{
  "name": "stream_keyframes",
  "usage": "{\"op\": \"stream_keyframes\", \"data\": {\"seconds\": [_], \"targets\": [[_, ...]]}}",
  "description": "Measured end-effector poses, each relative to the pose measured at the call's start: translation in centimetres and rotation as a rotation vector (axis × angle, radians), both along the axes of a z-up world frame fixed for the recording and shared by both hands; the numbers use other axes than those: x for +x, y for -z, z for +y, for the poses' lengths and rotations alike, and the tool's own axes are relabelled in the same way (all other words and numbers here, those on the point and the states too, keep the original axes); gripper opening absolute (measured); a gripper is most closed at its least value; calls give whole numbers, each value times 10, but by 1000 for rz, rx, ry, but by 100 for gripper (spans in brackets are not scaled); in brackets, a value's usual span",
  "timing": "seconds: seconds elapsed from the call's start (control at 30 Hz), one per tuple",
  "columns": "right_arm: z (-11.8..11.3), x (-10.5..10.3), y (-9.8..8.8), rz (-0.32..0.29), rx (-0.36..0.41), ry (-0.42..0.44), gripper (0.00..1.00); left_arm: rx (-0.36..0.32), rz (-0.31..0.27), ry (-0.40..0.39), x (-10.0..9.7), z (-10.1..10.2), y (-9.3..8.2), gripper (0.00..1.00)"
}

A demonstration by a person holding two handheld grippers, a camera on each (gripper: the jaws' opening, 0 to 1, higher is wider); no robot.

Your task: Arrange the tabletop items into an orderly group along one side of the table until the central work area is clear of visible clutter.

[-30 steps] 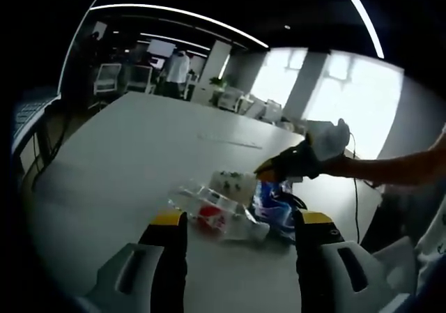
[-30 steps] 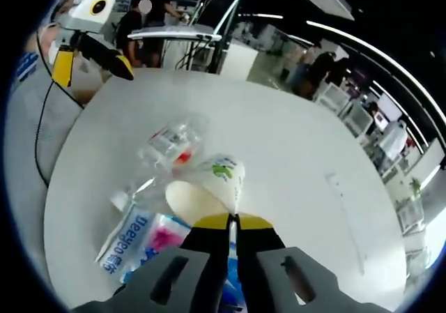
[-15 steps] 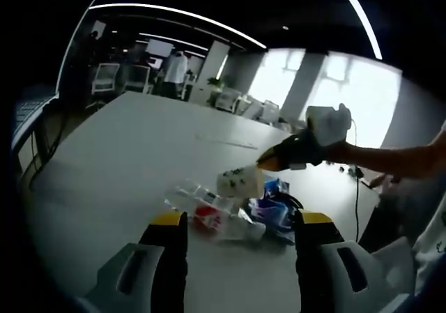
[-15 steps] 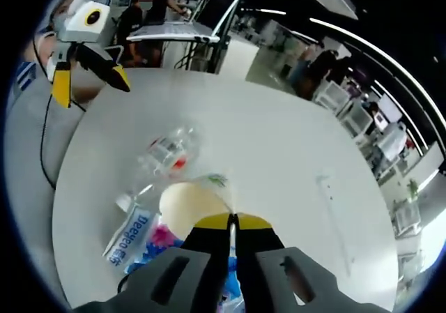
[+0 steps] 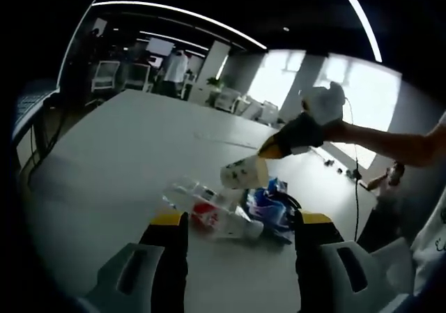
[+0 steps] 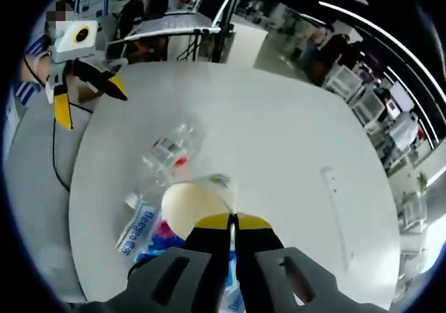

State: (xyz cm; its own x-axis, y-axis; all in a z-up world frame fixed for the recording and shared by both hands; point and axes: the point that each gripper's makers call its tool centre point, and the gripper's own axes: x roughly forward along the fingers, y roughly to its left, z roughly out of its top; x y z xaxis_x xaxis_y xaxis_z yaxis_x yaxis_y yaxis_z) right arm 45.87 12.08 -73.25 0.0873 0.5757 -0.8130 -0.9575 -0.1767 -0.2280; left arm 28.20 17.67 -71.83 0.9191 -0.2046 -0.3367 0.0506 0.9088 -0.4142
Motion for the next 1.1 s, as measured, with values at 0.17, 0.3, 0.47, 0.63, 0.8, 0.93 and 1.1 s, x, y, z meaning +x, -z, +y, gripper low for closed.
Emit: {"op": "stream_keyframes", "data": {"seconds": [0.17, 0.3, 0.47, 0.63, 0.8, 0.93, 1.1], "targets": [[4, 2, 0, 48, -60, 29, 0, -5, 1, 0, 1, 1, 1, 58], [4, 2, 5, 98, -117, 77, 0, -10, 4, 1, 1, 0, 2, 58], [12, 4, 13, 205, -139, 172, 0, -13, 2, 0, 2, 1, 3, 58], [11, 5, 20, 313, -179, 302, 0, -15, 2, -5, 1, 3, 4, 58], [7, 7, 25, 313, -213, 326, 0, -17, 4, -9, 1, 5, 5, 58], [9, 9, 23, 317, -207, 345, 0, -19, 6, -8, 1, 5, 6, 58], [9, 10, 26, 344, -237, 397, 0, -17, 3, 1, 4, 3, 6, 58]]}}
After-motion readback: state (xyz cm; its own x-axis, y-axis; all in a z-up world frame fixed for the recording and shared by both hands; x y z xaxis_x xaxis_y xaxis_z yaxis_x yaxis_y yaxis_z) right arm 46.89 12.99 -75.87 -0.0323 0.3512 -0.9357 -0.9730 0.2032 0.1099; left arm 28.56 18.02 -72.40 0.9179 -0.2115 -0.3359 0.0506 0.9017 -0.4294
